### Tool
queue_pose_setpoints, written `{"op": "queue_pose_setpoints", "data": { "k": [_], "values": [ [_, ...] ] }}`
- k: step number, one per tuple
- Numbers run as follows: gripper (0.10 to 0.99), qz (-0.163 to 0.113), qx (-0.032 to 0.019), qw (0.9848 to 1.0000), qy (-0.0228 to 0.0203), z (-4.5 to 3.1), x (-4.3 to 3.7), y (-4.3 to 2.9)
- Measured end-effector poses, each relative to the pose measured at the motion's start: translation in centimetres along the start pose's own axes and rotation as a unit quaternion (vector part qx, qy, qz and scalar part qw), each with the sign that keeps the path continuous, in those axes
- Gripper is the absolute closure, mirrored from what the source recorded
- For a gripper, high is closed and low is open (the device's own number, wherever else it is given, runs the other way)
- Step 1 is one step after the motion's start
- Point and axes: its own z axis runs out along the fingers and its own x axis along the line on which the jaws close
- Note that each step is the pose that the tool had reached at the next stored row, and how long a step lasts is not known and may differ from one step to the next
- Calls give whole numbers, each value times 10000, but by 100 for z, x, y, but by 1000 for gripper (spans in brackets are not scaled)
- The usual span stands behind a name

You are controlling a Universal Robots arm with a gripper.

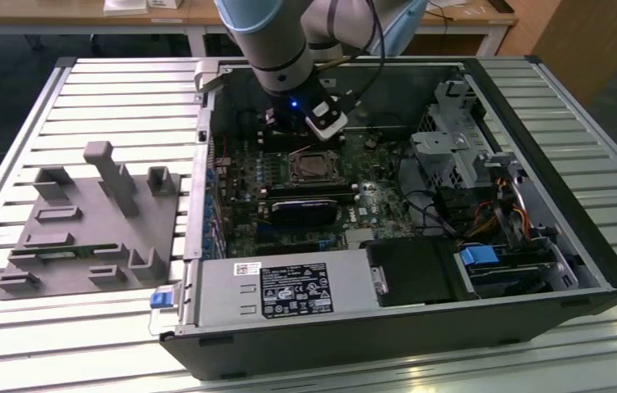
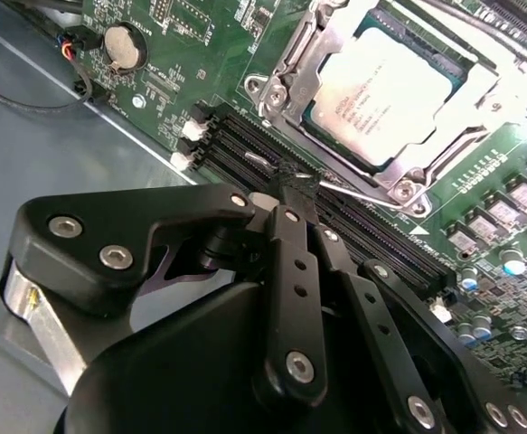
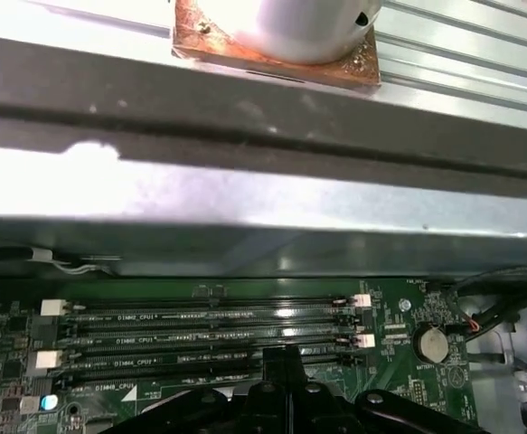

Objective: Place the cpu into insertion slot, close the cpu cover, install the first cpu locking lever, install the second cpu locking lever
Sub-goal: 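Install the first cpu locking lever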

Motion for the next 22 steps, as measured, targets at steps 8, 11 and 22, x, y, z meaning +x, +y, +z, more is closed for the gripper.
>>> {"op": "queue_pose_setpoints", "data": {
  "k": [8, 11, 22],
  "values": [
    [984, 509, 171, 9984, -149, 35, 12, -2],
    [984, 627, 211, 9976, -183, 51, 18, 7],
    [984, 868, 291, 9955, -255, 97, 48, 78]
  ]
}}
